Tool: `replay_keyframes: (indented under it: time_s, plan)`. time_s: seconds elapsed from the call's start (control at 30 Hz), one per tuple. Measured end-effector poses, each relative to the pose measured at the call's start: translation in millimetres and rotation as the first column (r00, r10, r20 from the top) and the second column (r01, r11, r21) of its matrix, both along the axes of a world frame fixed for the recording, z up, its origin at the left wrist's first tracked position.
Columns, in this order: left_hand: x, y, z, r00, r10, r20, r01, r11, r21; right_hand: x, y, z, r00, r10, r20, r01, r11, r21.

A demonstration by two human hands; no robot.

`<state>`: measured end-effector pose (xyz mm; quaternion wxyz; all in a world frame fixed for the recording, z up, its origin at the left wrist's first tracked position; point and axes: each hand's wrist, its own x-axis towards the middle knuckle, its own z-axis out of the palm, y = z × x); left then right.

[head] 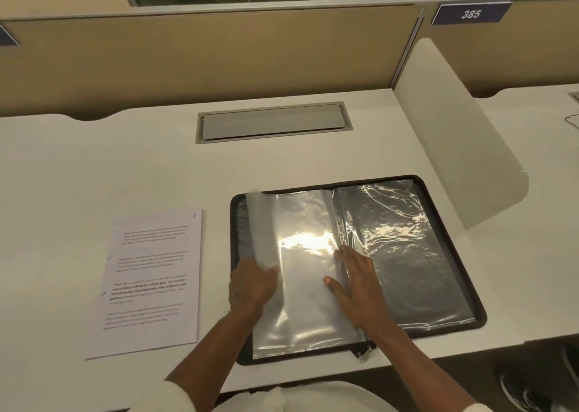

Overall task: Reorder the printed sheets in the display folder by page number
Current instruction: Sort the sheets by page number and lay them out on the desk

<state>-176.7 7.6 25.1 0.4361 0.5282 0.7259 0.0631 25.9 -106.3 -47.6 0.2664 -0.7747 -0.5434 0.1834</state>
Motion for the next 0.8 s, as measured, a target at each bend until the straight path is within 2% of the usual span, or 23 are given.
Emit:
replay_keyframes:
  time_s: [0.1, 0.17, 0.23, 0.3, 0.37, 0.43, 0.57, 0.63, 0.7, 0.73, 0.8]
  plan:
    - [16.5, -0.7, 22.3, 0.986, -0.027, 0.162, 0.018, 0.998, 0.058, -3.8, -2.4, 11.7, 0.984, -0.061, -0.167, 0.056, 0.998, -0.033]
    - [35.3, -2.2, 46.5, 0.953, -0.086, 0.289, 0.060, 0.993, 0.098, -5.8, -4.2, 27.9, 0.925, -0.158, -0.346, 0.142, 0.987, -0.072]
    - [56.5, -3.5, 67.7, 0.920, -0.151, 0.361, 0.106, 0.984, 0.142, -5.8, -4.3, 52.3, 0.779, -0.234, -0.582, 0.211, 0.971, -0.107]
    - [77.2, -6.9, 83.7, 0.893, -0.208, 0.400, 0.161, 0.976, 0.147, -2.1, -5.5, 77.5, 0.622, -0.252, -0.741, 0.269, 0.958, -0.100]
    - [97.1, -14.5, 90.9, 0.856, -0.249, 0.453, 0.226, 0.968, 0.105, 6.7, -8.9, 104.9, 0.533, -0.221, -0.817, 0.286, 0.956, -0.072]
    - [116.2, -26.9, 93.4, 0.792, -0.291, 0.536, 0.305, 0.950, 0.065, 21.4, -13.2, 124.9, 0.501, -0.184, -0.846, 0.257, 0.965, -0.057]
    - [139.1, -50.4, 87.1, 0.671, -0.285, 0.684, 0.448, 0.891, -0.068, 65.2, -25.3, 134.7, 0.432, -0.236, -0.871, 0.222, 0.963, -0.151]
    - [141.3, -57.7, 76.2, 0.619, -0.384, 0.685, 0.549, 0.835, -0.028, 87.3, -33.4, 135.1, 0.460, -0.279, -0.843, 0.210, 0.957, -0.202]
    - [139.5, -63.8, 63.4, 0.559, -0.564, 0.608, 0.652, 0.752, 0.099, 105.8, -38.1, 130.1, 0.517, -0.353, -0.780, 0.213, 0.935, -0.283]
    - [137.9, -66.4, 53.8, 0.525, -0.671, 0.523, 0.710, 0.685, 0.165, 115.5, -39.3, 123.6, 0.535, -0.403, -0.743, 0.236, 0.915, -0.327]
    - [132.6, -71.1, 31.4, 0.427, -0.870, 0.244, 0.833, 0.484, 0.268, 133.7, -38.0, 107.9, 0.552, -0.502, -0.666, 0.307, 0.865, -0.397]
